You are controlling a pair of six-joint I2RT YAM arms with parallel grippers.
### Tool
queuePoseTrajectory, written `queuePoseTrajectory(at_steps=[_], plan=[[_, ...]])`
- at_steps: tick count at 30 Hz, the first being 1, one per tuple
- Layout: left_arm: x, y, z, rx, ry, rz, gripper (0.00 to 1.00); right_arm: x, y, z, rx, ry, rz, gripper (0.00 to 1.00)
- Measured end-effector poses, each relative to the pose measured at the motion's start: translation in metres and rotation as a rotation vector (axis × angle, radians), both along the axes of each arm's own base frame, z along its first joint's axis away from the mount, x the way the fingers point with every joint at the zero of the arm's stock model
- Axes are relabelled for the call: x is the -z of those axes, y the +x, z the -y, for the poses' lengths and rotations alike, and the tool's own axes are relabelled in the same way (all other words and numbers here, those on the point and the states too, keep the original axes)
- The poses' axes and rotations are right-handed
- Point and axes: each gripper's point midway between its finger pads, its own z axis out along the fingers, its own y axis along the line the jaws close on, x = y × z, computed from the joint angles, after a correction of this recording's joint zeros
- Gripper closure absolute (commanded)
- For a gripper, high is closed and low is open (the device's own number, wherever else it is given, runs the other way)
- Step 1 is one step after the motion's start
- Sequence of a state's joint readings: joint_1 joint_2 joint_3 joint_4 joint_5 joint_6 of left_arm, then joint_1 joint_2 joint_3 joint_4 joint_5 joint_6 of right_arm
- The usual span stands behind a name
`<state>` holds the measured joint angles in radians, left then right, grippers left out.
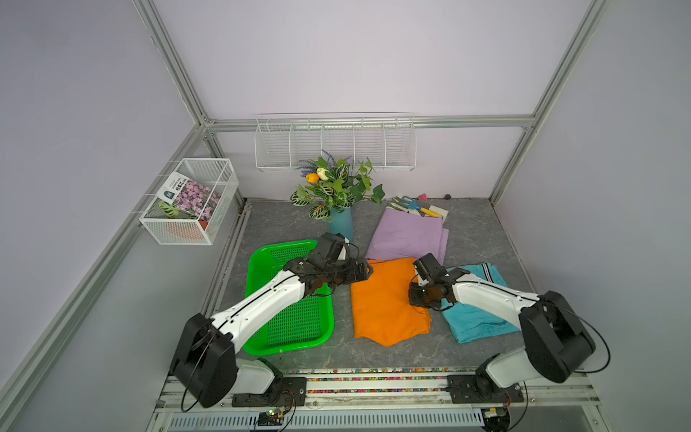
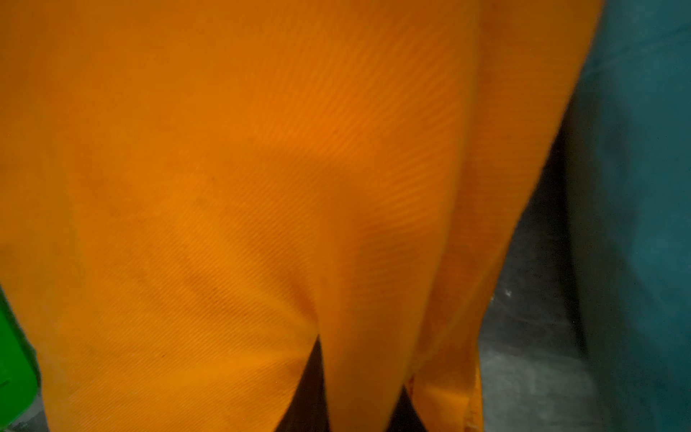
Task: Put the folded long pants in the basket
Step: Pick up the long pant at the center of the board.
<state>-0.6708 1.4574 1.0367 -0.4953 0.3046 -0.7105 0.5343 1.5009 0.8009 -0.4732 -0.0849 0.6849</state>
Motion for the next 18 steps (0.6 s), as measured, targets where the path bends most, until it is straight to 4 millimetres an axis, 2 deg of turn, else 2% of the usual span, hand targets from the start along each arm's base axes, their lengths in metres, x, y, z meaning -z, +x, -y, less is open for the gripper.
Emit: queuePoseTrajectory(at_steps=[4,12,14,18], plan=[[0.049,-0.01,-0.006,-0.007,0.101,-0.151,0.24,0.0,0.0,-0.001,0.01,0.01,0.0,1.0],[0.061,-0.007,-0.008,-0.032,0.122,-0.162,0.29,0.0,0.001,-0.001,0.019,0.028,-0.002,1.0],[0.071,-0.009,-0.008,-0.034,0.13,-0.188,0.29,0.0,0.001,-0.001,0.019,0.029,-0.002,1.0],[0.107,-0.015,-0.009,-0.024,0.194,-0.292,0.31,0.0,0.001,-0.001,0.02,0.032,-0.004,1.0]])
